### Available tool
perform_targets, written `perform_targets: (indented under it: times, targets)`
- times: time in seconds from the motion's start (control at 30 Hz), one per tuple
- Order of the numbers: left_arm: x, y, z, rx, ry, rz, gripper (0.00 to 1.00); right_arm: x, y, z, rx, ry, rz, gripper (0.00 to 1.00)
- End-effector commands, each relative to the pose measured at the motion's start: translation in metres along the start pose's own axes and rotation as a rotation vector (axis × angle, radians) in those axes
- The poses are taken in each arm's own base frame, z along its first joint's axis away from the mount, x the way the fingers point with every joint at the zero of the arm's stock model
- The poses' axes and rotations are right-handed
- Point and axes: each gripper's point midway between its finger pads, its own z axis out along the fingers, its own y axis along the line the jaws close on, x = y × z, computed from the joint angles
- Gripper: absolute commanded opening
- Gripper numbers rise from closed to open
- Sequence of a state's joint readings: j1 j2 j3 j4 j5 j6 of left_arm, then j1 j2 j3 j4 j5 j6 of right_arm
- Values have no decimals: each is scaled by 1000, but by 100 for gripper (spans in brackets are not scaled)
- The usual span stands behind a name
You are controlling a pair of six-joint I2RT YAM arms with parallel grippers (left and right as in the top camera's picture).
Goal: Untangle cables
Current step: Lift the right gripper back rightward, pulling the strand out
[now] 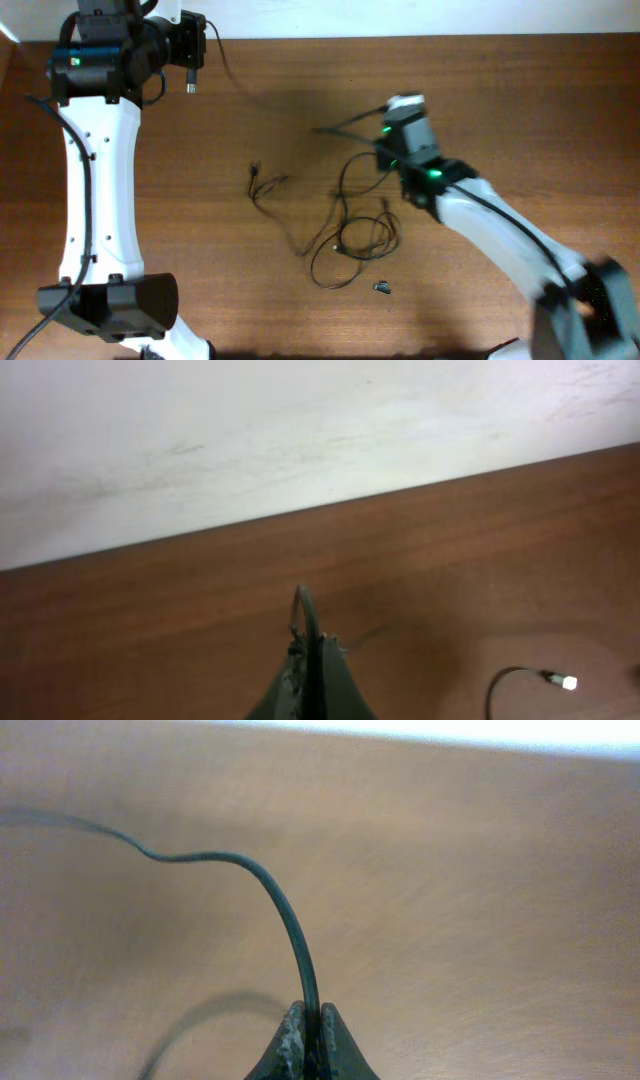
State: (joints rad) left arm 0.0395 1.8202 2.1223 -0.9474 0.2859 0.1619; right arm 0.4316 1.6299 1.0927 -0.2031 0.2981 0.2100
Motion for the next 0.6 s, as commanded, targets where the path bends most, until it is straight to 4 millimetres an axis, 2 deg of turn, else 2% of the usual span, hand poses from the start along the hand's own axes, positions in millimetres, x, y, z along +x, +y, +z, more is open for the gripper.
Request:
perform_targets:
  times: [0.0,0.03,0.1,0.2,0.23,0.27,0.3,0.4,0.47,0.5,0.53,0.57]
  targets:
    - [7,12,27,-19,23,5,0,-63,-104,-43,304,-212,161,4]
    - [10,14,36,-17,31,3,0,-64,-116,-43,326,-214,179,4]
    - [22,19,59,-11,67,-8,0,-60,-164,-42,413,-204,237,4]
    - [41,25,90,-3,116,-22,0,-51,-235,-51,545,-201,329,4]
    - [47,27,98,0,133,-27,0,-48,-248,-53,561,-198,346,4]
    - [55,28,108,4,155,-34,0,-44,-256,-48,503,-180,369,4]
    - [60,28,113,9,167,-41,0,-39,-249,-41,398,-152,377,4]
    - [65,29,119,14,179,-48,0,-16,-190,-27,-5,-4,399,4]
    - [65,29,119,14,179,-48,0,7,-147,-32,-222,124,429,4]
    - [65,29,119,14,180,-48,0,18,-133,-37,-288,183,449,4]
    - [66,28,119,15,184,-50,0,39,-119,-46,-342,291,485,4]
    - [67,28,119,16,186,-50,0,50,-115,-51,-351,342,502,4]
